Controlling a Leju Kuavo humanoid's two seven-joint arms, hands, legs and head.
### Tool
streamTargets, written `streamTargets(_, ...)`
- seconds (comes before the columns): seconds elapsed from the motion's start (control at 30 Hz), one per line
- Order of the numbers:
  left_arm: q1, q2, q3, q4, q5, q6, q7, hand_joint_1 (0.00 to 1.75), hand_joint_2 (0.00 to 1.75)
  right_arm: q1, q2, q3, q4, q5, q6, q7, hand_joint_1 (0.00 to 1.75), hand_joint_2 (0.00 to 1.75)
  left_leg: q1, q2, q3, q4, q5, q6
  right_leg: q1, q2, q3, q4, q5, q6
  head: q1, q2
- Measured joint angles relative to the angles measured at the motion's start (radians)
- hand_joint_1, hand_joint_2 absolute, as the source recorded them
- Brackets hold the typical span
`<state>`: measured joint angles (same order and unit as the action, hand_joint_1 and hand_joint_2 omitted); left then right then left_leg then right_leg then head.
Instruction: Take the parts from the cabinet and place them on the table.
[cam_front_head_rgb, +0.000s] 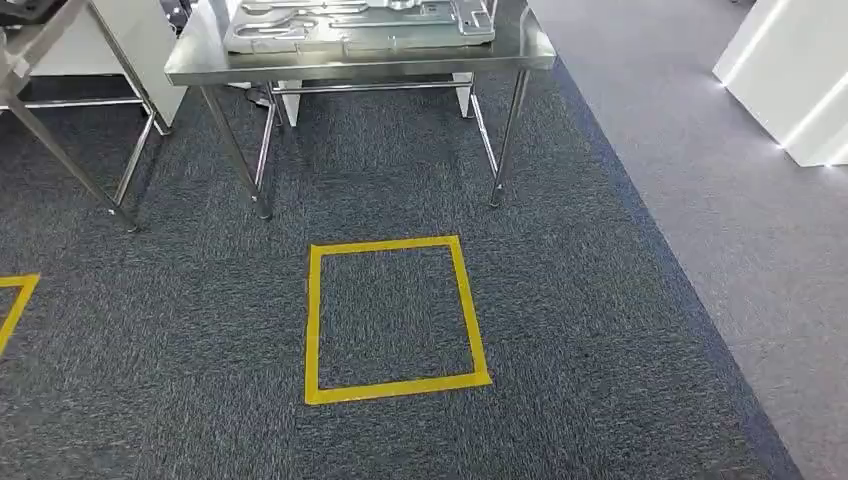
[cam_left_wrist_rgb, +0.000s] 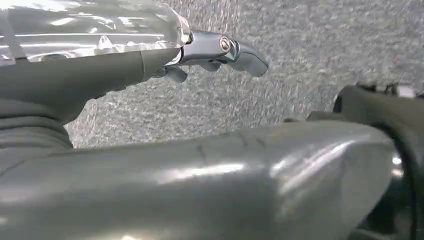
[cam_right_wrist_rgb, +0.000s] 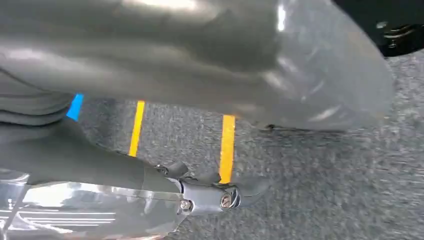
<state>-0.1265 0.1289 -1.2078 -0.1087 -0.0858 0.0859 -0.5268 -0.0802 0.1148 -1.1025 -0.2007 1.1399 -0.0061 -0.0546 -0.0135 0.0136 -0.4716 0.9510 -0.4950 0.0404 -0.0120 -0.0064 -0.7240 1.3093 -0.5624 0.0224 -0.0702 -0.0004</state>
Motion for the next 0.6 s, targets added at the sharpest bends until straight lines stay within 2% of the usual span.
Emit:
streamTargets(0.03, 0.000, 0.000, 0.000, 0.000, 0.000, 0.000, 0.000, 0.00, 0.00, 0.000, 0.000, 0.000, 0.000, 0.000, -0.001, 0.000, 0.00, 0.00, -0.001, 0.000, -0.008, 0.008, 0.002, 0.000, 0.001, 0.000, 0.055, -0.067, 0.027, -0.004, 0.000, 0.000)
streamTargets(0.07, -0.001, 0.000, 0.000, 0.000, 0.000, 0.000, 0.000, 0.00, 0.00, 0.000, 0.000, 0.000, 0.000, 0.000, -0.001, 0.000, 0.00, 0.00, -0.003, 0.000, -0.015, 0.015, 0.002, -0.001, 0.005, 0.000, 0.124, -0.165, 0.059, -0.011, 0.000, 0.000)
streamTargets(0.1, -0.001, 0.000, 0.000, 0.000, 0.000, 0.000, 0.000, 0.00, 0.00, -0.002, 0.000, 0.000, 0.000, 0.000, -0.001, 0.000, 0.00, 0.00, -0.005, 0.000, -0.019, 0.021, 0.002, -0.001, 0.009, 0.001, 0.187, -0.255, 0.079, -0.024, 0.000, 0.000)
streamTargets(0.13, -0.001, -0.005, 0.000, -0.002, 0.000, 0.000, 0.000, 0.00, 0.00, -0.006, -0.004, 0.000, -0.001, 0.000, -0.002, 0.000, 0.00, 0.00, -0.006, 0.002, -0.023, 0.027, 0.003, -0.005, 0.015, -0.001, 0.212, -0.307, 0.054, -0.040, 0.000, 0.000)
streamTargets(0.17, -0.002, -0.002, -0.001, -0.002, 0.000, 0.001, 0.000, 0.00, 0.00, -0.005, -0.003, 0.000, 0.000, 0.000, -0.002, 0.000, 0.00, 0.00, -0.008, 0.001, -0.030, 0.032, 0.004, -0.011, 0.016, -0.004, 0.209, -0.310, 0.068, -0.037, 0.000, 0.000)
streamTargets(0.27, -0.003, -0.002, -0.004, -0.002, 0.000, 0.006, 0.004, 0.00, 0.00, -0.005, -0.002, 0.000, 0.000, 0.003, -0.002, 0.012, 0.00, 0.00, -0.004, 0.002, -0.034, 0.027, 0.013, -0.026, 0.019, -0.004, 0.204, -0.312, 0.075, -0.046, 0.000, 0.000)
streamTargets(0.3, -0.003, 0.004, -0.008, -0.001, 0.000, 0.006, 0.005, 0.00, 0.00, -0.004, 0.000, 0.000, 0.000, 0.008, -0.002, 0.022, 0.00, 0.00, -0.007, -0.001, -0.034, 0.038, 0.006, -0.030, 0.002, -0.011, 0.207, -0.327, 0.087, -0.048, 0.000, 0.000)
streamTargets(0.33, -0.003, 0.003, -0.011, -0.002, 0.000, 0.006, 0.005, 0.00, 0.00, -0.003, 0.000, 0.000, 0.000, 0.011, -0.003, 0.030, 0.00, 0.00, -0.005, -0.006, -0.048, 0.065, -0.018, -0.038, 0.002, -0.014, 0.204, -0.332, 0.090, -0.053, 0.000, 0.000)
streamTargets(0.37, -0.003, 0.004, -0.015, -0.002, 0.000, 0.006, 0.006, 0.00, 0.00, -0.003, -0.001, 0.000, 0.000, 0.013, -0.004, 0.039, 0.00, 0.00, 0.002, -0.007, -0.080, 0.130, -0.063, -0.045, 0.002, -0.017, 0.199, -0.332, 0.093, -0.057, 0.000, 0.000)
streamTargets(0.4, -0.001, 0.006, -0.016, -0.001, 0.000, 0.006, 0.007, 0.00, 0.00, -0.003, -0.001, 0.000, 0.000, 0.014, -0.005, 0.042, 0.00, 0.00, 0.009, -0.007, -0.118, 0.214, -0.108, -0.054, 0.002, -0.020, 0.195, -0.331, 0.094, -0.056, 0.000, 0.000)
streamTargets(0.43, 0.001, 0.006, -0.016, -0.001, 0.000, 0.006, 0.008, 0.00, 0.00, -0.001, -0.001, 0.000, 0.000, 0.015, -0.006, 0.045, 0.00, 0.00, 0.014, -0.007, -0.152, 0.290, -0.140, -0.060, 0.002, -0.025, 0.192, -0.331, 0.095, -0.055, 0.000, 0.000)
streamTargets(0.47, 0.004, 0.006, -0.017, -0.001, 0.000, 0.006, 0.009, 0.00, 0.00, 0.001, -0.001, 0.000, 0.000, 0.015, -0.006, 0.049, 0.00, 0.00, 0.018, -0.007, -0.174, 0.341, -0.152, -0.066, 0.001, -0.030, 0.189, -0.329, 0.096, -0.054, 0.000, 0.000)
streamTargets(0.5, 0.007, 0.006, -0.018, -0.001, 0.000, 0.006, 0.010, 0.00, 0.00, 0.002, -0.002, 0.000, 0.000, 0.015, -0.006, 0.052, 0.00, 0.00, 0.025, -0.006, -0.174, 0.343, -0.137, -0.071, 0.000, -0.038, 0.188, -0.327, 0.096, -0.054, 0.000, 0.000)
streamTargets(0.53, 0.008, 0.006, -0.018, -0.001, 0.000, 0.006, 0.010, 0.00, 0.00, 0.003, -0.002, 0.000, 0.000, 0.014, -0.006, 0.052, 0.00, 0.00, 0.030, -0.005, -0.150, 0.292, -0.101, -0.075, -0.002, -0.046, 0.187, -0.324, 0.095, -0.052, 0.000, 0.000)
streamTargets(0.57, 0.007, 0.006, -0.018, -0.001, 0.000, 0.006, 0.010, 0.00, 0.00, 0.003, -0.002, 0.000, 0.000, 0.014, -0.006, 0.052, 0.00, 0.00, 0.034, 0.000, -0.106, 0.204, -0.053, -0.078, -0.004, -0.054, 0.186, -0.320, 0.093, -0.048, 0.000, 0.000)
streamTargets(0.6, 0.006, 0.006, -0.018, -0.001, 0.000, 0.007, 0.010, 0.00, 0.00, 0.003, -0.002, 0.000, 0.000, 0.013, -0.006, 0.052, 0.00, 0.00, 0.037, 0.018, -0.057, 0.109, -0.010, -0.080, -0.005, -0.062, 0.186, -0.315, 0.090, -0.043, 0.000, 0.000)
